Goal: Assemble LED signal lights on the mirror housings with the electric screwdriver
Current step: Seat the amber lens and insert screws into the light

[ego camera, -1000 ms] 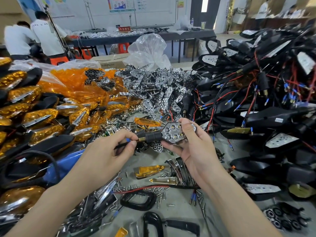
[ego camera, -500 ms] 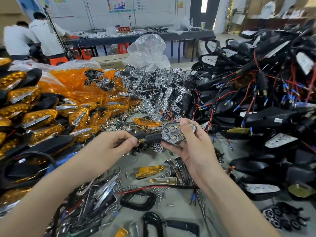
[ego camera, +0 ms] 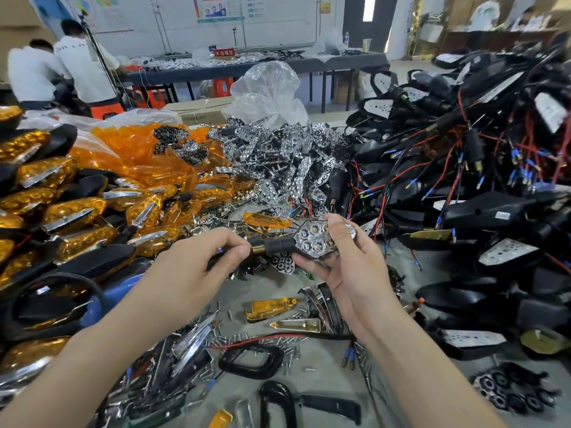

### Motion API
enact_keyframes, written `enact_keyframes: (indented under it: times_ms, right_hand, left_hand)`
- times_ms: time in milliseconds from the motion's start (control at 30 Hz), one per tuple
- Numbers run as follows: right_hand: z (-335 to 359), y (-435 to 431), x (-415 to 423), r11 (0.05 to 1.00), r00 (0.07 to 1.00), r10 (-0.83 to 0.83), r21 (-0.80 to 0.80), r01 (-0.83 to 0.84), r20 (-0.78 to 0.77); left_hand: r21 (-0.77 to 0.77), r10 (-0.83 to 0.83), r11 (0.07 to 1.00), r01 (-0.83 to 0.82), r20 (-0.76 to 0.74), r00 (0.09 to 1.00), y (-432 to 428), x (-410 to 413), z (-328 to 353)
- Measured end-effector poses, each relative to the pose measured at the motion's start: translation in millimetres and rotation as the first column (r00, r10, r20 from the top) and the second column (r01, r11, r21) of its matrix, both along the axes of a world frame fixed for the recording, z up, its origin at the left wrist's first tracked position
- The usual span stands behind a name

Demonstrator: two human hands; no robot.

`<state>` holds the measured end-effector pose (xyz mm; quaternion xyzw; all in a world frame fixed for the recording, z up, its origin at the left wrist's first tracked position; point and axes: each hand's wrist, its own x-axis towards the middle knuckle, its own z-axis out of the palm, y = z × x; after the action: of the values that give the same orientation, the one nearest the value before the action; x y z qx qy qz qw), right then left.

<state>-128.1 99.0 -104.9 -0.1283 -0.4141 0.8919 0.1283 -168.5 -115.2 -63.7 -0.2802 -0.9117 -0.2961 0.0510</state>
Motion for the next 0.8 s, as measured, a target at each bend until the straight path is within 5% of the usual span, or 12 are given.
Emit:
enact_keyframes:
  times_ms: [300,500,800]
  right_hand:
    - [1,2,1,1.000,0.999,0.009,0.004,-0.009,-0.040]
    - [-3,2,0,1.000,0.998,-0.016,0.018,0.017,-0.058]
    - [-6,-4,3,0.993,0.993,0.025,0.115,-0.011,-0.119]
  left_hand:
    - [-0.172,-0.067,0.985,0.006,-0.348,0.935,6,5,11]
    - [-0.200,-0.102,0.980,0.014,-0.439,0.893,8,7,12]
    - [0.001,-0.126,0.992,0.126,0.034,0.991,32,-1,20]
